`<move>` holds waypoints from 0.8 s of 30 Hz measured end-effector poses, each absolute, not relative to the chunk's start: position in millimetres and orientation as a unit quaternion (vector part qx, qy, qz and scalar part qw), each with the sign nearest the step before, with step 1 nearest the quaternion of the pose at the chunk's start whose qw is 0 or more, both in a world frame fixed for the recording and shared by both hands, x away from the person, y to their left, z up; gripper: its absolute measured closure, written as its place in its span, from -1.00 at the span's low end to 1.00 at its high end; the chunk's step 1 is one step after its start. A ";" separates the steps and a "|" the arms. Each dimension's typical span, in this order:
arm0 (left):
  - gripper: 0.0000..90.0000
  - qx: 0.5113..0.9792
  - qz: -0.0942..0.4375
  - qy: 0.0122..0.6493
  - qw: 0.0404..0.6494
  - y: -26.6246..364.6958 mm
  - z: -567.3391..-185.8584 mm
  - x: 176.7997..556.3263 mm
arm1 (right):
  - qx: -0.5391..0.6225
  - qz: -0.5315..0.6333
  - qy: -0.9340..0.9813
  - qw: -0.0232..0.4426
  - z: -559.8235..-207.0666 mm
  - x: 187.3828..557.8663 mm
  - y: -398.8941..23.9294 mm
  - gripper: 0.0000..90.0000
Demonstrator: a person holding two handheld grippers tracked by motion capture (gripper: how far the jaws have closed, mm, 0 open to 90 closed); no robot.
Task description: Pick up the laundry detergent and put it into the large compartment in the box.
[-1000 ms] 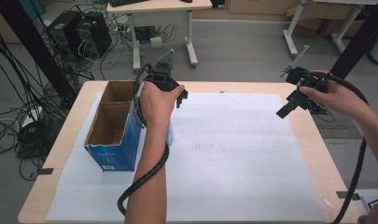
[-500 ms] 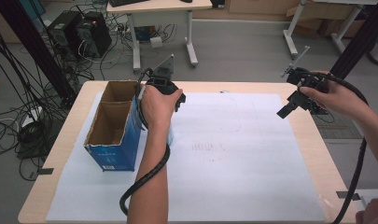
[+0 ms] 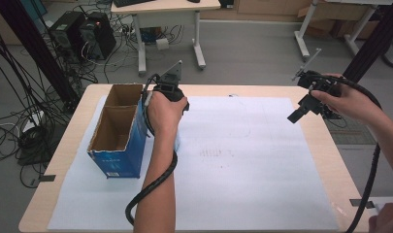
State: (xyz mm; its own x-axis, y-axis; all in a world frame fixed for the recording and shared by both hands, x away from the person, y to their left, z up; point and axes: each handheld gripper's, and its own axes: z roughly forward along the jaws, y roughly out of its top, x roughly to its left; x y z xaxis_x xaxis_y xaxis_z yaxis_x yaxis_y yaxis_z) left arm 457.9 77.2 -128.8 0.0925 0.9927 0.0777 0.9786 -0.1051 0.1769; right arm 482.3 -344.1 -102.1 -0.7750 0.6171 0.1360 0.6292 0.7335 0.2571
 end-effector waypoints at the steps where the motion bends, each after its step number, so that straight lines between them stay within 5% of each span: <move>1: -0.22 0.738 0.089 0.668 0.040 77.2 -128.8 457.9 | -0.335 -0.146 -0.931 0.021 -102.1 482.3 -344.1 -0.92; 24: -0.15 0.741 0.100 0.663 0.047 78.8 -128.9 453.6 | -0.337 -0.152 -0.929 0.018 -101.7 479.5 -349.3 -0.92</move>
State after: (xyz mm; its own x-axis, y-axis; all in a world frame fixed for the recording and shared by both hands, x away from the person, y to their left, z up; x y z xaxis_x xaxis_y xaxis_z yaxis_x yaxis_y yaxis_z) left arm 453.6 78.8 -128.9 0.1017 0.9911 0.0858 0.9722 -0.1173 0.2029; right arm 479.5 -349.3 -101.7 -0.7726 0.6202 0.1361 0.6312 0.7272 0.2698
